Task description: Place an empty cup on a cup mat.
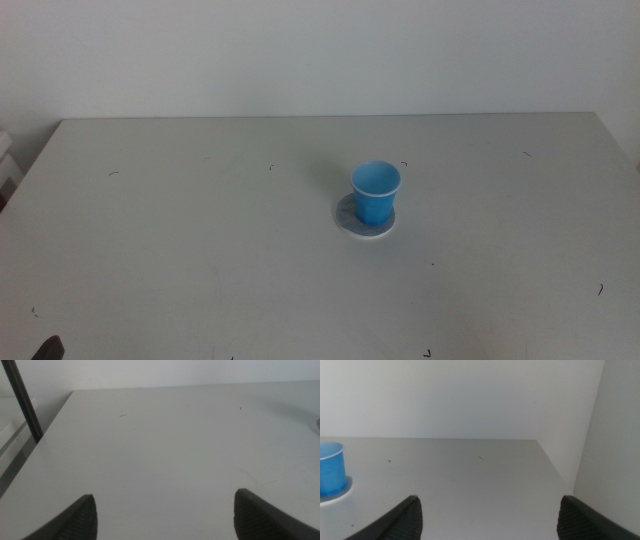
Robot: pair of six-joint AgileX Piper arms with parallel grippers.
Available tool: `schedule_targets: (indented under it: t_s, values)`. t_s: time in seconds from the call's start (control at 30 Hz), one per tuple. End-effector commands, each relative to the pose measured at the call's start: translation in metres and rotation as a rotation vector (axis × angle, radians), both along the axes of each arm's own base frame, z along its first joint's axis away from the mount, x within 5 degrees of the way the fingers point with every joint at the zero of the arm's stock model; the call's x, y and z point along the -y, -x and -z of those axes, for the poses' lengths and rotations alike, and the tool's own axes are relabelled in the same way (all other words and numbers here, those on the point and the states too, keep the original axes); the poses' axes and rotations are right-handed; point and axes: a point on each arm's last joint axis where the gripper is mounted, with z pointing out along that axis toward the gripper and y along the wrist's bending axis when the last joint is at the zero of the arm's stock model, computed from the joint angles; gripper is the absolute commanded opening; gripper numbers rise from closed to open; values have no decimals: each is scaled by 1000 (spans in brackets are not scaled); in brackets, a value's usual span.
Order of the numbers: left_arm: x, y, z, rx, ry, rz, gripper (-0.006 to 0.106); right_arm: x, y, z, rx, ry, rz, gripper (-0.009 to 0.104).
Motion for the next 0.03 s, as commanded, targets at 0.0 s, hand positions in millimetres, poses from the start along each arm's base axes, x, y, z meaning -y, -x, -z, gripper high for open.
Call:
schedule_targets:
  t_s: [0.0]
  values:
    - [1, 0, -9, 92, 21, 4, 105, 0, 2, -12, 108, 23, -4, 94]
